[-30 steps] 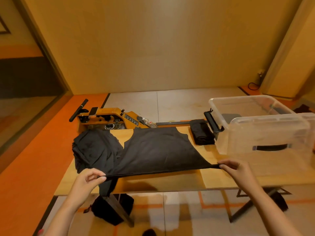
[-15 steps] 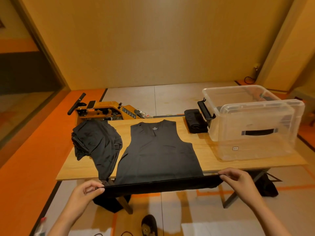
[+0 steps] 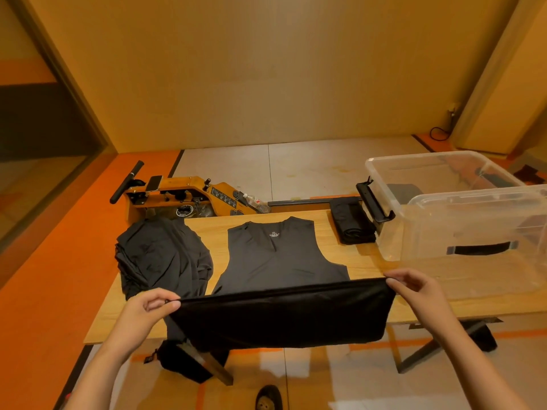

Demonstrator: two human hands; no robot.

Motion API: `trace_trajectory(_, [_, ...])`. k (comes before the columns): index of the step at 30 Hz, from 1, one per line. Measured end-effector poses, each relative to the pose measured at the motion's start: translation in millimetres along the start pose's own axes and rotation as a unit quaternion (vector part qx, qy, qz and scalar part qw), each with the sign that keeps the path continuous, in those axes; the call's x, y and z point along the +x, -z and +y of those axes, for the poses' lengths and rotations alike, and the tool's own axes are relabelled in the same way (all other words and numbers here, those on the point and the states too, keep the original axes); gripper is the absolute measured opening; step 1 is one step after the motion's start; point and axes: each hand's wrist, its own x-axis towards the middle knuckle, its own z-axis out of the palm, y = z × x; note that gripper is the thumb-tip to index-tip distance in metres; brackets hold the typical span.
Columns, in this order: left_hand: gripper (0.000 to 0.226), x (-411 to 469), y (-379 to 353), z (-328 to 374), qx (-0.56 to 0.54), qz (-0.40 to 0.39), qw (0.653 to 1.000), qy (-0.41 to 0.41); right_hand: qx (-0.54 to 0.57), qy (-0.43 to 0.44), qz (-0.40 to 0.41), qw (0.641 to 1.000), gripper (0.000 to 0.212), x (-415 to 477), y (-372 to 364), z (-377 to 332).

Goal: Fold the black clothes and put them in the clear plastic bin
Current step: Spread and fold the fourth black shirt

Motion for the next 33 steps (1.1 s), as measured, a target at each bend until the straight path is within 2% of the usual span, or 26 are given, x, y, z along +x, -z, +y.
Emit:
trace_trajectory(6, [0.005, 101, 2, 30, 0.015, 0.001, 1.0, -0.011, 0.001, -0.007, 0.017, 1.0, 0.012, 90, -30, -13])
trace_trajectory(10, [0.006, 162, 0, 42, 0.016, -0.026, 1.0, 0.002, -0.026, -0.005, 0.033, 0.999, 0.016, 140, -47, -20])
trace_trajectory(14, [0.006, 207, 12, 71, 0.01, -0.012, 1.0, -0.017, -0.027, 0.013, 0.048, 0.998, 0.018, 183, -51, -47])
trace_trajectory(19, [0.009, 260, 40, 144, 0.009, 0.043, 0.994, -0.1, -0.005, 0.094, 0.113, 0.989, 0.014, 245, -56, -115])
trace_trajectory(23, [0.013, 279, 65, 203, -0.019, 0.124, 0.975, -0.181, 0.024, 0.172, 0.166, 0.971, 0.013, 283, -55, -180])
trace_trajectory(29, [0.019, 267, 103, 287, -0.097, 0.191, 0.938, -0.271, 0.068, 0.271, 0.224, 0.933, 0.013, 295, -41, -264])
trace_trajectory(33, [0.019, 245, 122, 310, -0.107, 0.21, 0.925, -0.297, 0.079, 0.306, 0.227, 0.921, 0.013, 280, -29, -293])
